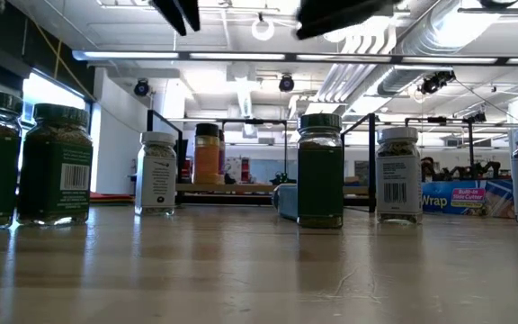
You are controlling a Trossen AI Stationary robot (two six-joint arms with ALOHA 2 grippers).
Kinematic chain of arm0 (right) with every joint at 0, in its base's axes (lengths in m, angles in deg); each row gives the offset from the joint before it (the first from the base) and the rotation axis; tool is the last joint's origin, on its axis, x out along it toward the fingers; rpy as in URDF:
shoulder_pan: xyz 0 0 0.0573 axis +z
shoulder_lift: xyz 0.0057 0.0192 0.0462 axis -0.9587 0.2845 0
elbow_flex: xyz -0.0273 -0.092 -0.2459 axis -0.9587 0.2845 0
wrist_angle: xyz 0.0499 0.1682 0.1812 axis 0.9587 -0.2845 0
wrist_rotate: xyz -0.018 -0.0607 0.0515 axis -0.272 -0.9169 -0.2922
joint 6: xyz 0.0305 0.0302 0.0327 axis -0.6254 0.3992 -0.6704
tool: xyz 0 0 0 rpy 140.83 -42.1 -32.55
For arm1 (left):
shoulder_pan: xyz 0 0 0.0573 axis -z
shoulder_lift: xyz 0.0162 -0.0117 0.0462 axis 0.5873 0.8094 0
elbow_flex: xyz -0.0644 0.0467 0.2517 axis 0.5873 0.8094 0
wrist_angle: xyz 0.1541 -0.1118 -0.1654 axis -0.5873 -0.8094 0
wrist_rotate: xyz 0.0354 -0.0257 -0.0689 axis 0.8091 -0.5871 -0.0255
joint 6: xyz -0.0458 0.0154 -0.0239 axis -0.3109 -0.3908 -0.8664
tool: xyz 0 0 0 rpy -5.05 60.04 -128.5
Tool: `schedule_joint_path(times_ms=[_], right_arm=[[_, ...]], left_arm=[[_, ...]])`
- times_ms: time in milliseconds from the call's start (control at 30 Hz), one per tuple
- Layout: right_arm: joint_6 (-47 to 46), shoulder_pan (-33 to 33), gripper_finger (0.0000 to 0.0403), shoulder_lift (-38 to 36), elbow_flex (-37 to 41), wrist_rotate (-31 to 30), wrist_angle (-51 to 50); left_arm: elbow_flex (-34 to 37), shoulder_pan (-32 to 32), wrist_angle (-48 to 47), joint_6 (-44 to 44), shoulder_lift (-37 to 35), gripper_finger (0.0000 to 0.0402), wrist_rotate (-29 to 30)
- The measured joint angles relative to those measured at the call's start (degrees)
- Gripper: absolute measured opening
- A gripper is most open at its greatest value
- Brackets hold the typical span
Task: Shelf spices
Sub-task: Adjust the black seasoning bottles on the shelf
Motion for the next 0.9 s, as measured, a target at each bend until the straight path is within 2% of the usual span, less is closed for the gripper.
schedule_joint_path(times_ms=[167,300,400,533,700,900], right_arm=[[6.1,-11.4,0.0215,0.0,0.0,10.4,7.9],[5.9,-21.7,0.0168,0.0,0.0,16.8,10.7],[3.9,-29.7,0.0131,0.4,0.0,22.1,12.7],[0.6,-39.2,0.0085,2.5,0.0,28.4,15.0],[-0.6,-46.9,0.0038,8.1,-0.4,36.6,22.7],[-0.8,-50.8,0.0004,15.9,-5.0,38.0,23.8]], left_arm=[[21.9,-0.9,13.6,0.0,-10.9,0.0251,0.1],[38.4,-7.3,30.6,5.8,-19.1,0.0237,-5.7],[46.6,-12.1,41.3,9.4,-23.0,0.0226,-9.6],[52.0,-16.6,47.0,13.8,-25.1,0.0215,-10.6],[52.7,-17.9,47.4,16.3,-25.1,0.0211,-10.7],[52.7,-15.1,47.3,12.9,-25.4,0.0210,-10.6]])
